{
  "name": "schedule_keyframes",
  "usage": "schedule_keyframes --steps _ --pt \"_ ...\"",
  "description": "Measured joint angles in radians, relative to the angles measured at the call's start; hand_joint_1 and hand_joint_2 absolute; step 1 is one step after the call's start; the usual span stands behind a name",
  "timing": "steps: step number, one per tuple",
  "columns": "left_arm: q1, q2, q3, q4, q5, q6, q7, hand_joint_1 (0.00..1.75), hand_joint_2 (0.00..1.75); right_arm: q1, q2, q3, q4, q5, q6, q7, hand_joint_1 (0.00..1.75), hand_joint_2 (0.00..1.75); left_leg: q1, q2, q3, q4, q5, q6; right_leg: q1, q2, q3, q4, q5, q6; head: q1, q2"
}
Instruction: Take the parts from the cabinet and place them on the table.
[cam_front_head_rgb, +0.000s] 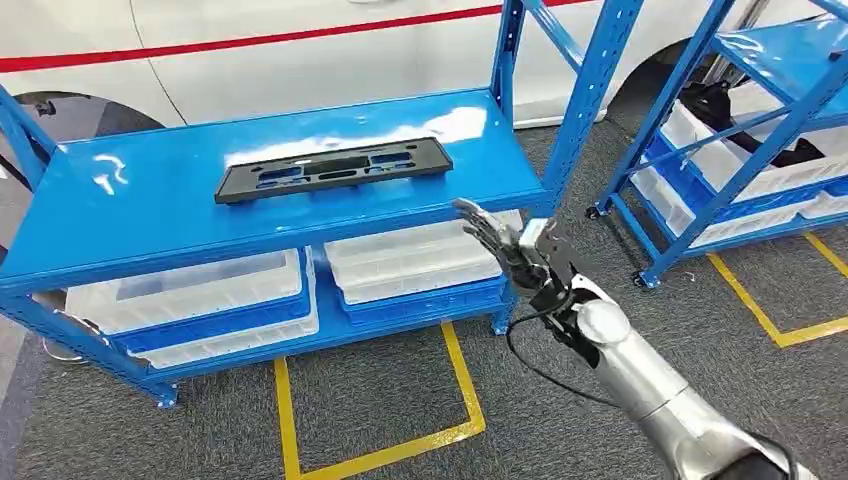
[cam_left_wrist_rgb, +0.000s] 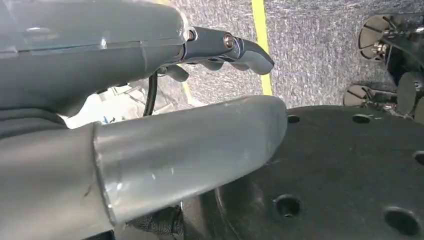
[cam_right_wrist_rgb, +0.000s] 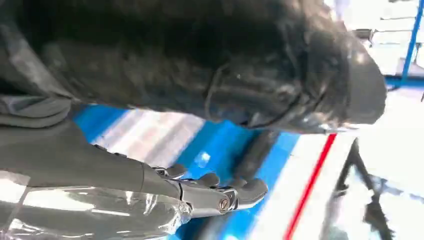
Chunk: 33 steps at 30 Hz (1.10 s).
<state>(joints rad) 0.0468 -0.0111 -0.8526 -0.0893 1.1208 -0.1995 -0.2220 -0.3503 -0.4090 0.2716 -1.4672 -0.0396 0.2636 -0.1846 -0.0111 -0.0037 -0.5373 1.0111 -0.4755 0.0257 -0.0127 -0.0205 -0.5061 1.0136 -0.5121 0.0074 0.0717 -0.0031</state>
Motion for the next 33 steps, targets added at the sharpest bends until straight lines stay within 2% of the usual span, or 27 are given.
schedule_keyframes --steps 9,13,20,22,23,25,26,33 --pt "-0.004 0.000 -0.061 0.013 0.045 -0.011 -0.006 0.00 0.00 -0.151 -0.073 0.096 -0.108 0.246 -0.045 0.003 0.00 0.00 0.000 -0.002 -0.001 0.001 0.000 0.000 0.000 -0.002 -0.001 0.000 0.000 0.000 0.000 0.000" --pt "-0.004 -0.001 -0.066 0.013 0.049 -0.012 -0.008 0.00 0.00 -0.162 -0.082 0.106 -0.118 0.270 -0.051 0.005 0.00 0.00 -0.001 -0.005 -0.004 0.001 0.001 0.002 -0.001 -0.006 -0.002 0.000 0.000 0.000 0.000 0.000" --pt "-0.008 0.000 -0.118 0.026 0.074 -0.024 -0.012 0.00 0.00 -0.301 -0.148 0.223 -0.169 0.442 -0.081 0.025 0.00 0.00 -0.002 -0.005 -0.006 0.002 0.002 0.003 -0.001 -0.007 -0.004 0.001 0.001 0.002 0.000 0.000" --pt "-0.017 -0.002 -0.167 0.040 0.100 -0.050 -0.013 0.00 0.00 -0.419 -0.199 0.326 -0.189 0.586 -0.127 0.069 0.00 0.00 -0.004 -0.003 -0.008 0.002 0.003 0.004 -0.003 -0.004 -0.008 0.003 0.002 0.003 0.000 0.000" --pt "-0.021 -0.002 -0.191 0.044 0.112 -0.064 -0.013 0.00 0.00 -0.461 -0.219 0.374 -0.193 0.725 -0.161 0.097 0.00 0.00 -0.003 -0.003 -0.007 0.002 0.003 0.004 -0.002 -0.005 -0.007 0.002 0.002 0.003 0.000 0.000" --pt "-0.023 -0.002 -0.218 0.050 0.121 -0.077 -0.014 0.00 0.00 -0.494 -0.238 0.427 -0.193 0.929 -0.188 0.118 0.00 0.00 -0.002 -0.005 -0.007 0.003 0.004 0.004 -0.002 -0.008 -0.004 0.001 0.002 0.003 0.000 0.000" --pt "-0.023 -0.003 -0.227 0.052 0.122 -0.079 -0.014 0.00 0.00 -0.500 -0.244 0.441 -0.193 0.960 -0.193 0.122 0.00 0.00 -0.003 -0.005 -0.007 0.003 0.004 0.005 -0.002 -0.008 -0.005 0.001 0.002 0.003 0.000 0.000" --pt "-0.027 -0.003 -0.262 0.060 0.121 -0.087 -0.014 0.00 0.00 -0.528 -0.262 0.501 -0.201 0.939 -0.202 0.128 0.00 0.00 -0.003 -0.005 -0.008 0.003 0.004 0.005 -0.002 -0.008 -0.005 0.001 0.002 0.003 0.000 0.000"
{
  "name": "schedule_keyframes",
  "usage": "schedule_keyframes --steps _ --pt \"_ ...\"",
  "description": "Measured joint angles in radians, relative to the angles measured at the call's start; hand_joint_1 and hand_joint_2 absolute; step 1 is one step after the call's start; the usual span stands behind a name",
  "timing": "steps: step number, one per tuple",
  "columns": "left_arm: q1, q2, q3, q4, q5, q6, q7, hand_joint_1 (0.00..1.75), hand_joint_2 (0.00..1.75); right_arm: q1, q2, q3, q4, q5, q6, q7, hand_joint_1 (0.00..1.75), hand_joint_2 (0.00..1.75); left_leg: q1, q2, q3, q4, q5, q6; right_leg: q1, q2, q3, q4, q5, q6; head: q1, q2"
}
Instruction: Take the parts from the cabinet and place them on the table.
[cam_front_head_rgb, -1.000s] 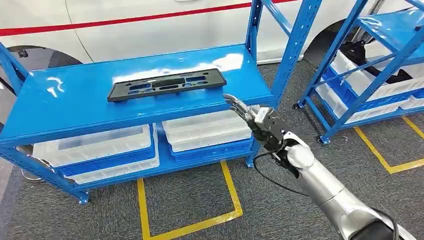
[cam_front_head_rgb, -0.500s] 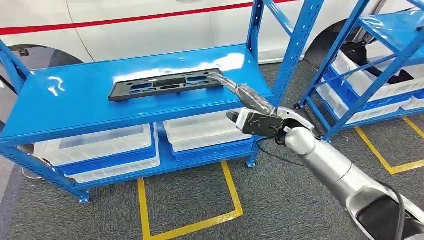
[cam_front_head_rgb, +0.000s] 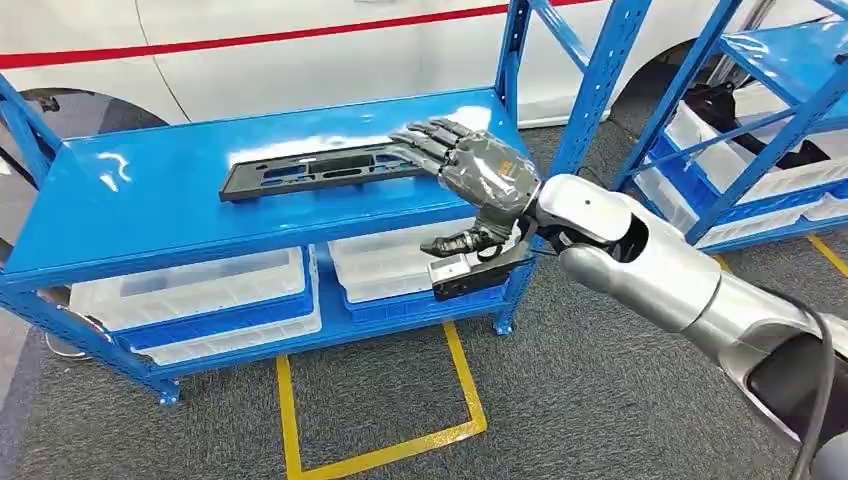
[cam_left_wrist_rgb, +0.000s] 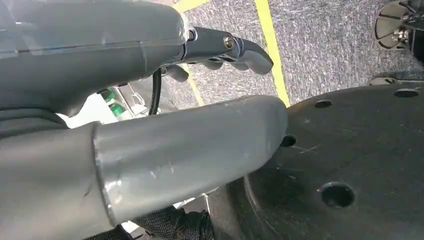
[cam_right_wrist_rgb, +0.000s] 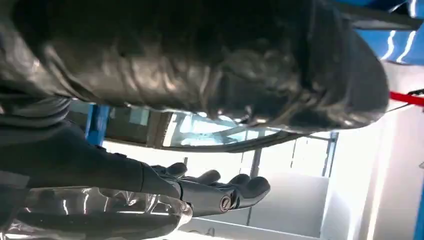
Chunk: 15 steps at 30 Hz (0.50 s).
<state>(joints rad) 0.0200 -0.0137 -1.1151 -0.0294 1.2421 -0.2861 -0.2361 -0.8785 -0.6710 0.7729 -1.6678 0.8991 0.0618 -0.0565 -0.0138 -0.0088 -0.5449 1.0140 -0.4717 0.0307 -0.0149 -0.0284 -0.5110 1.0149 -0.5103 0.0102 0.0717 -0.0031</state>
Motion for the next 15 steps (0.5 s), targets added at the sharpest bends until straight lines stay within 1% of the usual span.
schedule_keyframes --steps 9,15 --pt "-0.003 0.000 -0.008 0.005 -0.002 0.000 -0.006 0.00 0.00 0.000 0.000 0.041 -0.008 0.002 0.000 0.000 0.00 0.00 0.000 0.000 0.000 0.000 0.000 0.000 0.000 0.000 0.000 0.000 0.000 0.000 0.000 0.000" --pt "-0.003 -0.002 -0.008 0.006 0.001 0.000 -0.007 0.00 0.00 0.013 0.000 0.045 -0.017 0.002 -0.015 0.000 0.00 0.00 0.000 0.000 0.000 0.000 0.000 0.000 0.000 0.000 0.000 0.000 0.000 0.000 0.000 0.000"
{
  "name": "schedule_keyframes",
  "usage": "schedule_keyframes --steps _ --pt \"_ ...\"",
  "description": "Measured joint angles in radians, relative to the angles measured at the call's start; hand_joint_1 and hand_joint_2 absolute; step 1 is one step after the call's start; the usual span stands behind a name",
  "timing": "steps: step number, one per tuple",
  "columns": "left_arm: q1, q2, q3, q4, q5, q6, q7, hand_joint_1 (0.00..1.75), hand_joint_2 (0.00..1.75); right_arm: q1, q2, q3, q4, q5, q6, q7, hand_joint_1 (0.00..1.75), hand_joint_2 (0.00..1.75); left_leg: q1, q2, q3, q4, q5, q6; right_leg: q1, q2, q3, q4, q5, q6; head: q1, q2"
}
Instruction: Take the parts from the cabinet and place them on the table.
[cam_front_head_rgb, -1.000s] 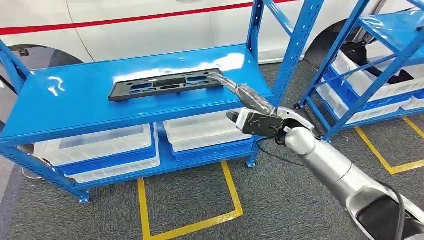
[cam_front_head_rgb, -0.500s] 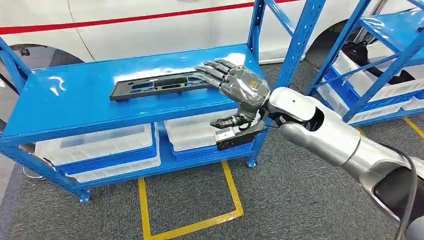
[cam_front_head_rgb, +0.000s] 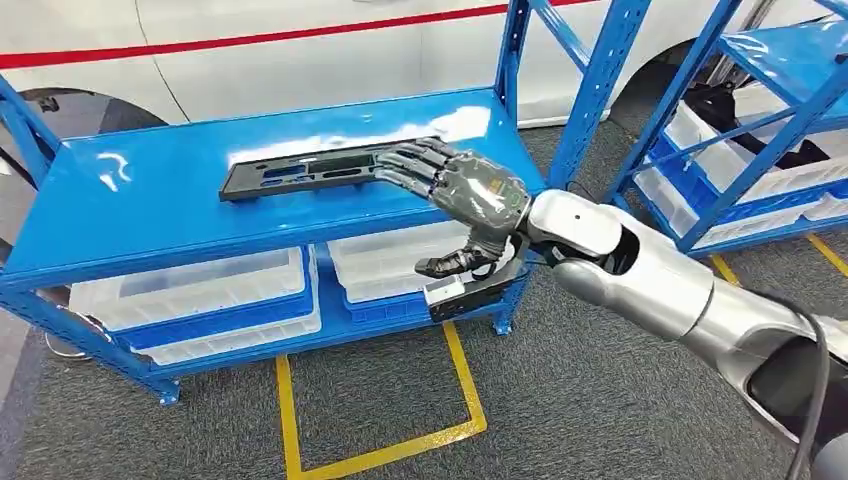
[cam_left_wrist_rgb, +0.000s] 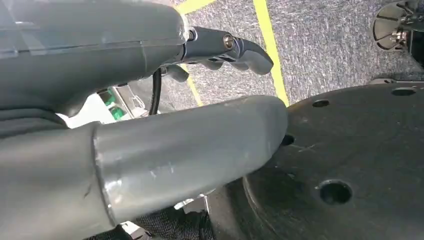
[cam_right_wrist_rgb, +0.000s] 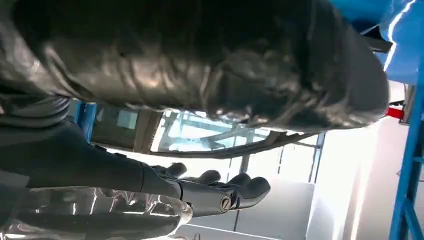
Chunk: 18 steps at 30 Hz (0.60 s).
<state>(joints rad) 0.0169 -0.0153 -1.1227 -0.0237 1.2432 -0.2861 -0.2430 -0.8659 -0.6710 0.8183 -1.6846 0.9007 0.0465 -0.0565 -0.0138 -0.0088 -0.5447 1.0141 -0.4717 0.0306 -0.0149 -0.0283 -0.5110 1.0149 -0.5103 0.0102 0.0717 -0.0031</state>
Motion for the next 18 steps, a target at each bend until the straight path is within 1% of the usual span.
schedule_keyframes --steps 4,8,10,11,12,13,14,15,16,17,18 --pt "0.000 0.000 0.000 0.000 0.002 0.000 0.001 0.00 0.00 0.016 0.000 0.000 -0.007 0.006 -0.015 0.000 0.00 0.00 -0.002 0.000 -0.002 0.004 0.000 0.001 -0.002 0.000 0.000 -0.001 0.002 0.003 0.000 0.000" --pt "-0.001 0.000 0.000 0.001 0.003 0.001 0.001 0.00 0.00 0.028 0.002 0.000 -0.011 0.009 -0.019 0.000 0.00 0.00 -0.005 0.000 -0.006 0.007 -0.002 0.004 -0.006 -0.001 -0.001 -0.002 0.003 0.006 0.000 0.000" --pt "-0.001 0.000 0.000 0.001 0.003 0.001 0.001 0.00 0.00 0.029 0.002 0.000 -0.015 0.011 -0.019 0.000 0.00 0.00 -0.007 0.000 -0.009 0.009 -0.003 0.009 -0.008 -0.002 -0.002 -0.004 0.005 0.011 0.000 0.000" --pt "-0.001 0.000 0.000 0.002 0.003 0.002 0.001 0.00 0.00 0.029 0.002 0.000 -0.018 0.011 -0.020 0.000 0.00 0.00 -0.007 -0.001 -0.009 0.004 -0.001 0.014 -0.006 -0.002 -0.002 -0.008 0.007 0.015 0.000 0.000" --pt "-0.003 -0.001 0.000 0.002 0.003 0.002 0.001 0.00 0.00 0.030 0.002 0.000 -0.019 0.012 -0.020 0.000 0.00 0.00 0.007 -0.002 0.001 -0.013 0.009 0.024 -0.004 -0.001 0.000 -0.006 0.001 0.019 0.000 0.000" --pt "-0.003 -0.004 0.000 0.001 0.003 0.002 0.001 0.00 0.00 0.031 0.002 -0.001 -0.021 0.013 -0.021 0.000 0.00 0.00 0.005 -0.003 0.006 -0.020 0.012 0.026 -0.006 0.009 -0.007 0.015 -0.009 0.020 0.000 0.000" --pt "-0.004 -0.004 0.000 0.002 0.003 0.003 0.001 0.00 0.00 0.030 0.002 -0.001 -0.023 0.014 -0.021 0.000 0.00 0.00 0.006 -0.001 0.005 -0.021 0.013 0.030 -0.006 0.017 -0.036 0.068 -0.038 0.018 0.000 0.000" --pt "-0.005 -0.004 0.000 0.002 0.003 0.003 0.001 0.00 0.00 0.034 0.002 -0.001 -0.023 0.014 -0.022 0.000 0.00 0.00 0.006 -0.002 0.003 -0.020 0.013 0.031 -0.007 0.021 -0.080 0.148 -0.074 0.019 0.001 0.000" --pt "-0.005 -0.004 0.000 0.002 0.002 0.003 0.000 0.00 0.00 0.044 0.002 -0.001 -0.023 0.014 -0.022 0.000 0.00 0.00 0.005 -0.003 0.003 -0.020 0.012 0.033 -0.008 0.022 -0.124 0.224 -0.100 0.021 0.000 0.000" --pt "-0.005 -0.006 0.000 0.002 0.002 0.003 0.000 0.00 0.00 0.054 0.002 -0.001 -0.023 0.014 -0.022 0.000 0.00 0.00 0.005 -0.005 0.003 -0.019 0.011 0.034 -0.008 0.023 -0.160 0.279 -0.111 0.023 0.000 0.000" --pt "-0.005 -0.006 0.000 0.002 0.002 0.003 0.000 0.00 0.00 0.065 0.003 -0.001 -0.023 0.014 -0.023 -0.002 0.00 0.00 0.005 -0.009 0.005 -0.017 0.009 0.033 -0.009 0.023 -0.184 0.302 -0.099 0.025 0.000 0.000"
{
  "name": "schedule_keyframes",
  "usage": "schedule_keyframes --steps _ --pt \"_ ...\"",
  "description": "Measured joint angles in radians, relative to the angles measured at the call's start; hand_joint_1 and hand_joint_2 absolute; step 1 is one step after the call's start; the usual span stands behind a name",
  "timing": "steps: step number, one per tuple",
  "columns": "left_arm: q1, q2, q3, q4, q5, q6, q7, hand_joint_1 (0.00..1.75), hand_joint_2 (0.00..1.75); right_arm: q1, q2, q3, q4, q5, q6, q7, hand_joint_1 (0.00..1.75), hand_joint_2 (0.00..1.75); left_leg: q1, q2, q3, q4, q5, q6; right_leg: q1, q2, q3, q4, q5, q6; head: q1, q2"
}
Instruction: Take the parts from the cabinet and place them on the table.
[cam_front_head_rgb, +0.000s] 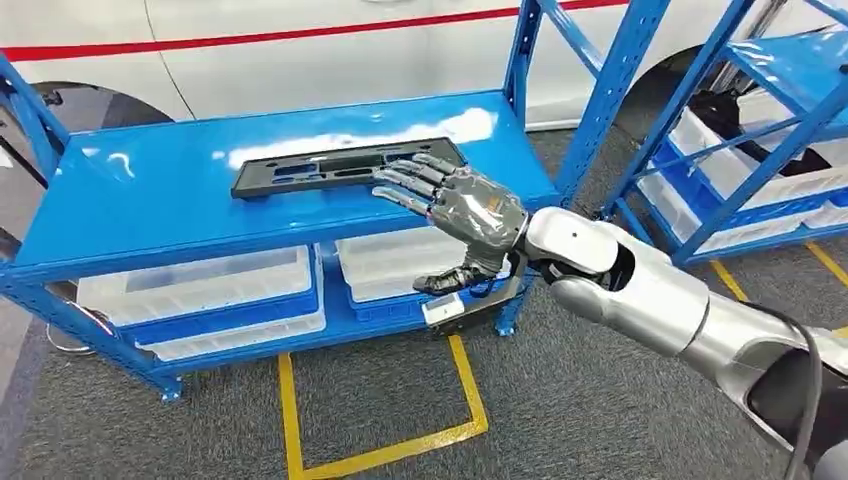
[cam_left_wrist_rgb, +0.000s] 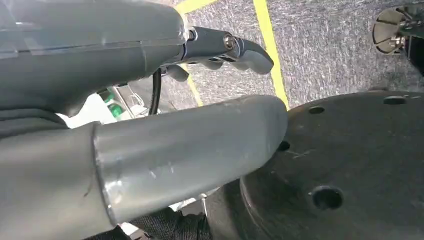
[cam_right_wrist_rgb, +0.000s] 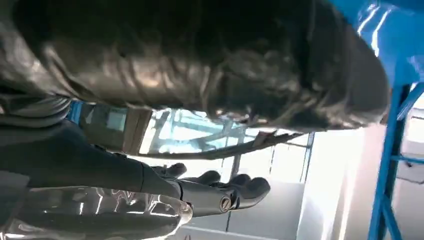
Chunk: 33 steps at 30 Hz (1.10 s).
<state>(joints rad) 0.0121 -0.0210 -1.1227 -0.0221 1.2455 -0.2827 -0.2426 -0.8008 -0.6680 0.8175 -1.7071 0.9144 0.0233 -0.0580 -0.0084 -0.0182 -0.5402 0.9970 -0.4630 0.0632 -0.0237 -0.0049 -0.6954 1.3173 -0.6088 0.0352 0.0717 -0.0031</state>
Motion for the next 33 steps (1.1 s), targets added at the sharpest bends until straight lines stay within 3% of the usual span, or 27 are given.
schedule_keyframes --steps 1,3,4,7,10,11,14,15,16,17,19,21,23,25,26,29,30,31,32,33 --pt "0.000 -0.001 0.000 0.000 0.000 0.000 0.000 0.00 0.00 0.005 0.002 0.000 -0.001 -0.003 -0.001 0.000 0.00 0.00 0.000 -0.003 0.002 0.002 -0.003 -0.002 -0.002 0.000 0.001 -0.027 0.036 0.001 0.000 0.000" --pt "-0.001 -0.003 0.000 0.000 -0.001 0.000 0.000 0.00 0.00 0.006 0.004 0.000 -0.003 -0.010 -0.004 0.000 0.00 0.00 0.001 -0.009 0.009 0.013 -0.016 -0.009 -0.006 0.000 0.058 -0.181 0.148 0.000 0.000 0.000" --pt "0.000 -0.003 0.000 0.000 -0.002 0.000 -0.001 0.00 0.00 0.011 0.005 0.000 -0.003 -0.013 -0.006 0.000 0.00 0.00 0.001 -0.011 0.007 0.020 -0.025 -0.015 -0.008 0.005 0.085 -0.256 0.172 -0.002 0.000 0.000" --pt "-0.003 -0.003 0.000 0.002 -0.003 0.000 -0.002 0.00 0.00 0.042 0.015 0.000 -0.008 -0.017 -0.011 0.000 0.00 0.00 0.001 -0.019 -0.008 0.029 -0.027 -0.034 0.004 0.014 0.086 -0.269 0.153 -0.010 0.001 0.000" --pt "-0.004 -0.002 0.000 0.004 -0.003 0.000 -0.002 0.00 0.00 0.053 0.029 0.001 -0.011 -0.017 -0.012 0.000 0.00 0.00 0.002 -0.014 -0.009 0.036 -0.041 -0.049 -0.007 0.009 0.096 -0.279 0.155 -0.028 0.001 0.000" --pt "-0.004 -0.002 0.000 0.005 -0.003 0.000 -0.002 0.00 0.00 0.054 0.030 0.000 -0.011 -0.018 -0.014 0.000 0.00 0.00 0.001 -0.003 -0.027 0.077 -0.062 -0.056 -0.007 0.005 0.102 -0.282 0.151 -0.035 0.000 0.000" --pt "-0.004 -0.002 0.000 0.005 -0.005 0.000 -0.002 0.00 0.00 0.072 0.040 0.000 -0.011 -0.017 -0.014 0.000 0.00 0.00 0.012 0.003 -0.161 0.308 -0.142 -0.070 -0.007 -0.005 0.110 -0.282 0.144 -0.045 0.000 0.000" --pt "-0.004 -0.002 0.000 0.005 -0.005 0.000 -0.002 0.00 0.00 0.082 0.045 0.000 -0.011 -0.018 -0.014 0.000 0.00 0.00 0.015 0.004 -0.187 0.340 -0.135 -0.073 -0.007 -0.006 0.113 -0.282 0.141 -0.044 0.000 0.000" --pt "-0.004 -0.002 0.000 0.005 -0.005 0.001 -0.002 0.00 0.00 0.091 0.050 0.000 -0.011 -0.018 -0.014 0.000 0.00 0.00 0.018 0.006 -0.190 0.325 -0.106 -0.075 -0.008 -0.007 0.118 -0.282 0.137 -0.042 0.000 0.000" --pt "-0.003 -0.002 0.000 0.005 -0.005 0.001 -0.002 0.00 0.00 0.095 0.054 0.000 -0.011 -0.017 -0.015 0.000 0.00 0.00 0.020 0.009 -0.172 0.272 -0.060 -0.077 -0.009 -0.007 0.124 -0.281 0.134 -0.040 0.000 0.000" --pt "-0.002 -0.002 0.000 0.007 -0.005 0.004 -0.002 0.00 0.00 0.100 0.060 0.000 -0.011 -0.017 -0.017 0.000 0.00 0.00 0.024 0.017 -0.093 0.086 0.047 -0.075 -0.012 -0.007 0.139 -0.281 0.123 -0.030 0.000 0.000" --pt "-0.004 -0.002 0.000 0.007 -0.006 0.006 -0.002 0.00 0.00 0.105 0.063 0.000 -0.011 -0.018 -0.021 0.000 0.00 0.00 0.017 0.017 -0.074 0.035 0.028 -0.066 -0.002 -0.006 0.133 -0.276 0.118 -0.018 0.001 0.000" --pt "-0.004 -0.002 0.000 0.007 -0.006 0.007 -0.002 0.00 0.00 0.116 0.066 -0.003 -0.011 -0.024 -0.026 0.000 0.00 0.00 0.014 0.014 -0.078 0.042 0.027 -0.055 -0.003 -0.007 0.137 -0.287 0.122 -0.005 0.000 0.000" --pt "-0.004 -0.003 0.000 0.007 -0.006 0.007 -0.002 0.00 0.00 0.122 0.069 -0.009 -0.011 -0.030 -0.030 0.000 0.00 0.00 0.023 0.013 -0.067 0.026 0.033 -0.038 -0.009 -0.009 0.140 -0.286 0.113 0.007 0.001 0.000" --pt "-0.003 -0.003 0.000 0.007 -0.006 0.007 -0.002 0.00 0.00 0.123 0.070 -0.013 -0.011 -0.032 -0.032 0.001 0.00 0.00 0.021 0.013 -0.063 0.024 0.031 -0.031 -0.007 -0.006 0.127 -0.253 0.093 0.006 0.001 0.000" --pt "-0.004 -0.002 0.000 0.007 -0.006 0.007 -0.002 0.00 0.00 0.134 0.071 -0.018 -0.011 -0.032 -0.033 0.001 0.00 0.00 0.014 0.012 -0.062 0.024 0.026 -0.019 -0.004 -0.003 0.002 -0.028 -0.001 0.007 0.000 0.000" --pt "-0.004 -0.002 0.000 0.007 -0.006 0.007 -0.002 0.00 0.00 0.140 0.072 -0.018 -0.010 -0.032 -0.033 0.001 0.00 0.00 0.010 0.011 -0.061 0.025 0.024 -0.016 -0.003 -0.002 -0.031 0.021 -0.005 0.006 0.001 0.000" --pt "-0.004 -0.002 0.000 0.007 -0.006 0.007 -0.002 0.00 0.00 0.146 0.072 -0.018 -0.010 -0.032 -0.033 0.001 0.00 0.00 0.007 0.009 -0.058 0.025 0.022 -0.015 -0.001 -0.002 -0.037 0.017 0.018 0.003 0.001 0.000" --pt "-0.004 -0.002 0.000 0.007 -0.007 0.007 -0.002 0.00 0.00 0.148 0.074 -0.019 -0.010 -0.032 -0.034 0.001 0.00 0.00 0.004 0.007 -0.053 0.025 0.019 -0.014 0.002 -0.001 -0.022 -0.028 0.058 -0.003 0.001 0.000" --pt "-0.004 -0.002 0.000 0.007 -0.007 0.007 -0.002 0.00 0.00 0.148 0.076 -0.022 -0.010 -0.032 -0.034 0.001 0.00 0.00 0.002 0.006 -0.047 0.025 0.016 -0.014 0.004 0.000 0.012 -0.105 0.108 -0.010 0.001 0.000"
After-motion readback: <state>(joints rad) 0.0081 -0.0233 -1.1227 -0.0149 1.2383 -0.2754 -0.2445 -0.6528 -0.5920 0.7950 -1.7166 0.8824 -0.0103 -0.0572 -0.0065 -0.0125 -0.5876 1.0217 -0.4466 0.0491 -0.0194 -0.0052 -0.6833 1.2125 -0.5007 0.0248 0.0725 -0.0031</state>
